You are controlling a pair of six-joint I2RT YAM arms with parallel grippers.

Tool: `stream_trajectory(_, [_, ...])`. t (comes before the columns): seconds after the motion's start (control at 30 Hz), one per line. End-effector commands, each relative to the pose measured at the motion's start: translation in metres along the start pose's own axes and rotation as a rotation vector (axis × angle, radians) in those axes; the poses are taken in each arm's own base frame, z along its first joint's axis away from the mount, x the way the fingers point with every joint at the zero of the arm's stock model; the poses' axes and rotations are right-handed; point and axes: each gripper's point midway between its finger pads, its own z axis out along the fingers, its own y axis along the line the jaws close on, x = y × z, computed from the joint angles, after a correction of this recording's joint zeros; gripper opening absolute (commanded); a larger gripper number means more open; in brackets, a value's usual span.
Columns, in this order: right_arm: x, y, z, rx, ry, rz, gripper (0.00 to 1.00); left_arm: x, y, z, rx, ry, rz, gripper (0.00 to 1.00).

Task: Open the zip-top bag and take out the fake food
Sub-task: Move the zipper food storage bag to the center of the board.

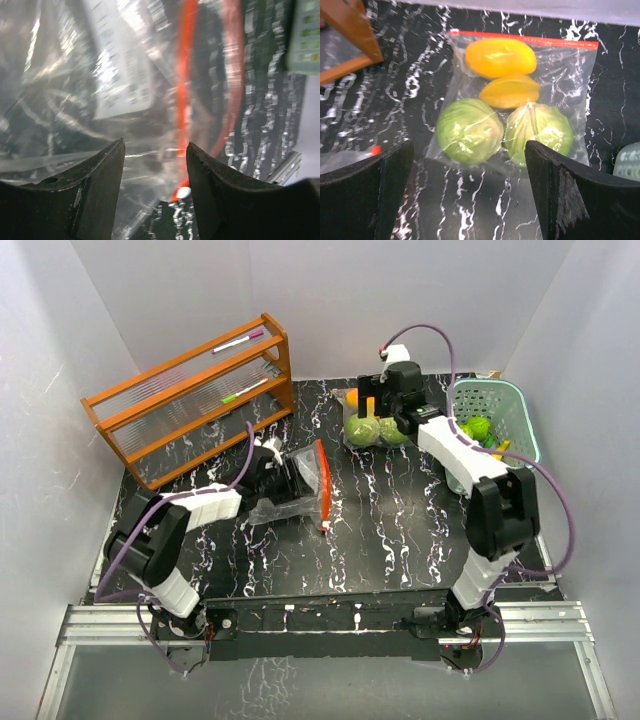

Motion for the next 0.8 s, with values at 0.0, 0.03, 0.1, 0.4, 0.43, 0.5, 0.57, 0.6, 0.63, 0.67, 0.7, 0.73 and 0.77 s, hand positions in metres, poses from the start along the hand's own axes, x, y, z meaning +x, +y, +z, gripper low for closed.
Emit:
stream_trajectory(0.0, [0.028,-0.017,0.056,0.047,0.052,-0.061,0.96,0.024,0.025,0.011,-0.029,0.039,-0.06,0.52])
stream_trajectory(0.03, [0.034,-0.018,0.065,0.048,0.066,-0.072,0.96,0.027,0.033,0.013,-0.055,0.044,-0.062,0.52])
stream_trajectory(0.1, [0.038,-0.016,0.08,0.041,0.073,-0.088,0.96,0.031,0.051,0.015,-0.116,0.055,-0.071,0.54])
stream_trajectory(0.4, [0.062,0.002,0.1,-0.061,0.173,-0.071,0.97,0.004,0.109,-0.005,-0.164,0.017,-0.264,0.69])
stream_trajectory(0.43, [0.07,0.005,0.097,-0.078,0.188,-0.063,0.97,-0.005,0.109,-0.01,-0.176,-0.006,-0.247,0.72])
stream_trajectory(0.5, [0.093,0.01,0.089,-0.114,0.212,-0.046,0.97,-0.017,0.109,-0.019,-0.219,-0.031,-0.214,0.79])
stream_trajectory(0.57, [0.106,0.011,0.082,-0.126,0.215,-0.032,0.97,-0.028,0.103,-0.027,-0.223,-0.068,-0.199,0.85])
stream_trajectory(0.6, [0.114,0.011,0.08,-0.129,0.233,-0.029,0.97,-0.032,0.101,-0.03,-0.221,-0.08,-0.197,0.88])
stream_trajectory(0.63, [0.122,0.011,0.078,-0.135,0.256,-0.024,0.97,-0.036,0.097,-0.032,-0.218,-0.091,-0.194,0.9])
stream_trajectory(0.67, [0.13,0.014,0.075,-0.149,0.278,-0.019,0.97,-0.04,0.093,-0.035,-0.208,-0.104,-0.191,0.91])
stream_trajectory(0.7, [0.135,0.016,0.071,-0.161,0.29,-0.01,0.97,-0.043,0.089,-0.038,-0.197,-0.116,-0.188,0.91])
stream_trajectory(0.73, [0.138,0.018,0.067,-0.171,0.295,0.002,0.97,-0.047,0.084,-0.041,-0.186,-0.129,-0.186,0.92])
stream_trajectory(0.77, [0.14,0.021,0.061,-0.181,0.293,0.013,0.97,-0.05,0.079,-0.045,-0.174,-0.143,-0.184,0.92])
